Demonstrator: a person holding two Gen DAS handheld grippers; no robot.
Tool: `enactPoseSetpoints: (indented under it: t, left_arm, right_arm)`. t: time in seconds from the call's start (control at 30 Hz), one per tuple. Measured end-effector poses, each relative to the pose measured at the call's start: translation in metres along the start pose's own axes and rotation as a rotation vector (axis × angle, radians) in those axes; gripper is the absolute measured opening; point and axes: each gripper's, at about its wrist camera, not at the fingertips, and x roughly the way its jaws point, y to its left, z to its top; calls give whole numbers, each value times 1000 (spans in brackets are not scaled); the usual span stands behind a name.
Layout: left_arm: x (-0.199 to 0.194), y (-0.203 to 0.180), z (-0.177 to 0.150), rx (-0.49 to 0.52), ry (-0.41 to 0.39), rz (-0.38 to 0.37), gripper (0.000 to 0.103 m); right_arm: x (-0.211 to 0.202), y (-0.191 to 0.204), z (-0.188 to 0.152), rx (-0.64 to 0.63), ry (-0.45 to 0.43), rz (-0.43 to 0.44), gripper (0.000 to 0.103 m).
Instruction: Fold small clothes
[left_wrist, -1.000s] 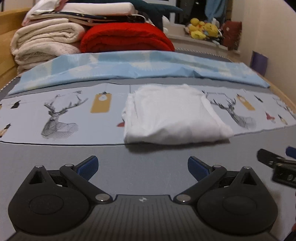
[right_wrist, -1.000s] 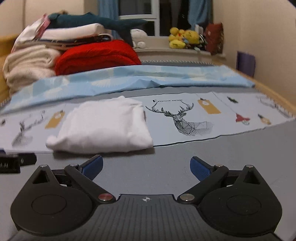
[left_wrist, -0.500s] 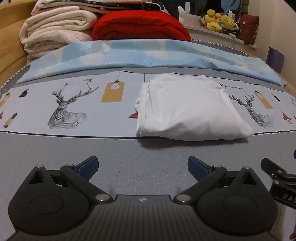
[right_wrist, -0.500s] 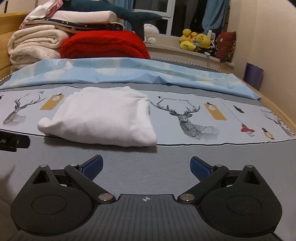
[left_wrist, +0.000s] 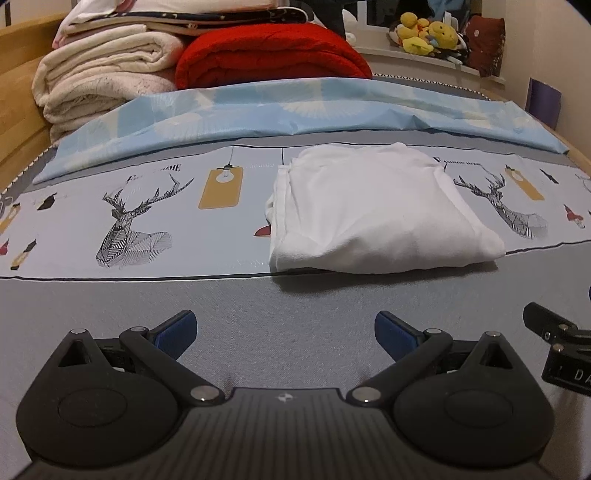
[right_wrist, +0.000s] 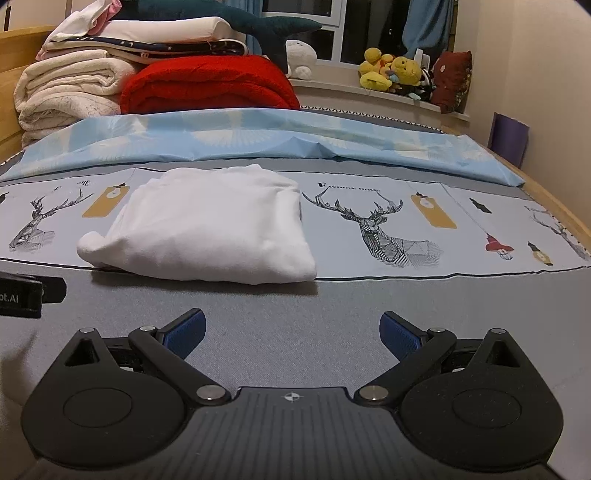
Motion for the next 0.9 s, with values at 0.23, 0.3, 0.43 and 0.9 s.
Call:
enactPoseSetpoints:
  t: [0.23,0.3,0.43,0.9]
  left_arm:
    - [1,-1,0,0,3,-12,102]
    - [1,-1,0,-2,3,-14,102]
    - [1,0,-1,-1,6,-10,102]
    - [2,-1,-1,7,6,-11,102]
  right_arm:
    - [1,1,0,-8,6,2,100]
    - [2,1,0,-6,8,2,100]
    - [2,1,0,-5,8,4,100]
    - [1,2,-1,-9,12,11,100]
